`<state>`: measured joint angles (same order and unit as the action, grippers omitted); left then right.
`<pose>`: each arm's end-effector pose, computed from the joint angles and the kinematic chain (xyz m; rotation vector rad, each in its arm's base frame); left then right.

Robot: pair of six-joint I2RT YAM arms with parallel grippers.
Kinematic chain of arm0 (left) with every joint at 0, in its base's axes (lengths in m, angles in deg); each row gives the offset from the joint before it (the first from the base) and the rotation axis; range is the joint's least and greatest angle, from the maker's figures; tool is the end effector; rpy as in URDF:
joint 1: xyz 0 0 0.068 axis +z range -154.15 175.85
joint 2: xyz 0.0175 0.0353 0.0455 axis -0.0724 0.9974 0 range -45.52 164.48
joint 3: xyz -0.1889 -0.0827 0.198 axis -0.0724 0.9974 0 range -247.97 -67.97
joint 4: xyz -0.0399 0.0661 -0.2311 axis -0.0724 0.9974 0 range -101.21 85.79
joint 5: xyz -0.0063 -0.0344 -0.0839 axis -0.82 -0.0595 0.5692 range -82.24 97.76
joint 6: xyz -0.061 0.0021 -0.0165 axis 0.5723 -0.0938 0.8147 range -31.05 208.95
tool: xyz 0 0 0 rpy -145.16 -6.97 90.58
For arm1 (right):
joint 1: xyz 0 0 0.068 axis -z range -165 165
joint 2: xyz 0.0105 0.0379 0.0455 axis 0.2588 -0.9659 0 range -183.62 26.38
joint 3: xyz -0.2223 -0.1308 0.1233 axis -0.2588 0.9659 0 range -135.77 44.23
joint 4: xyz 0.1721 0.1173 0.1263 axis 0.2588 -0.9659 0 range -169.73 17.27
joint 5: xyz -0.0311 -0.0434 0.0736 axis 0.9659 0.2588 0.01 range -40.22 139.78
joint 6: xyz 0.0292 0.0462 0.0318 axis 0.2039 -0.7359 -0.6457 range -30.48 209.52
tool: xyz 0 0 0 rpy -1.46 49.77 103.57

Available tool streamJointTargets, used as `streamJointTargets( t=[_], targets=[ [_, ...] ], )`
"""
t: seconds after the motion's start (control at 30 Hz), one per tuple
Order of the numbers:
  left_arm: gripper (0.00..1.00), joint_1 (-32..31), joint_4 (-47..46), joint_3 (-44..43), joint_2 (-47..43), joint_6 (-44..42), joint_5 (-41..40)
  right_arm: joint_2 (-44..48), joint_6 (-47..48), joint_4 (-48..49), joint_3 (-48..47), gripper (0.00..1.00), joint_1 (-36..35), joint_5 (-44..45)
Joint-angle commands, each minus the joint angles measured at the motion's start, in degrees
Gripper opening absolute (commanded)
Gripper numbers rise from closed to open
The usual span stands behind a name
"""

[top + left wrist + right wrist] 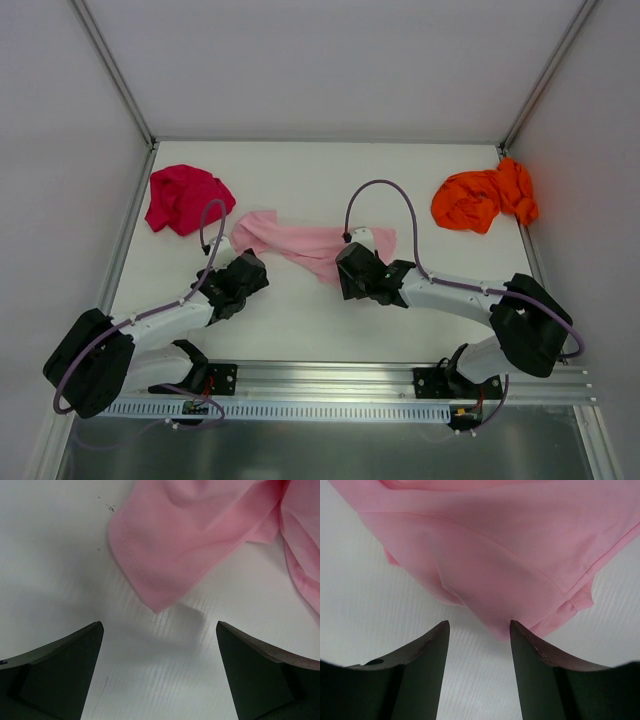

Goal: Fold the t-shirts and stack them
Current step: Flatten out the tshirt

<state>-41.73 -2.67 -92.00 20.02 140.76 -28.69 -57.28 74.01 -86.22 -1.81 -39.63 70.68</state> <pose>0.1656 -0.0910 0.1747 -0.5385 2.1698 -0.0479 0.1761 0.2181 0.2060 -0.6519 2.2979 0.1235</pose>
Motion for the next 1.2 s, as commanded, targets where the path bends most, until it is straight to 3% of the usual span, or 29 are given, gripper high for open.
streamJointTargets(
  t=[0.0, 0.2, 0.67, 0.8, 0.83, 0.93, 1.03, 1.13, 1.17],
  targets=[
    [0.99, -0.7, -7.8, 1.4, -0.1, 0.8, -2.8, 1.0, 0.4, 1.9, 0.4, 0.56, -0.1, 0.5],
    [0.99, -0.7, -22.7, 5.9, 3.4, -4.1, -1.6, 0.4, 0.8, 3.0, 1.0, 0.56, -0.1, 0.4],
    [0.99, -0.7, -35.3, 6.5, 10.0, -8.5, -1.3, 0.5, 3.2, 5.7, 2.0, 0.56, -0.2, 1.9],
    [0.79, -0.7, -37.4, 7.1, 11.1, -9.4, -1.4, -0.5, 3.6, 6.3, 2.1, 0.56, -0.2, 2.4],
    [0.66, -0.7, -38.1, 7.1, 11.4, -9.6, -1.4, -0.6, 3.7, 6.6, 2.2, 0.56, -0.1, 2.3],
    [0.53, -0.7, -39.6, 7.0, 12.5, -10.2, -1.3, -0.8, 4.0, 7.0, 2.1, 0.56, -0.2, 2.1],
    [0.49, -0.7, -40.3, 7.0, 13.6, -10.6, -1.3, -0.5, 4.4, 7.1, 2.2, 0.56, -0.2, 2.2],
    [0.29, -0.7, -40.7, 6.8, 14.2, -10.8, -1.1, -0.5, 4.5, 7.3, 2.5, 0.56, -0.2, 2.6],
    [0.13, -0.7, -40.6, 6.6, 14.4, -10.8, -1.0, -0.6, 4.5, 7.7, 2.6, 0.56, -0.1, 2.6]
  ],
)
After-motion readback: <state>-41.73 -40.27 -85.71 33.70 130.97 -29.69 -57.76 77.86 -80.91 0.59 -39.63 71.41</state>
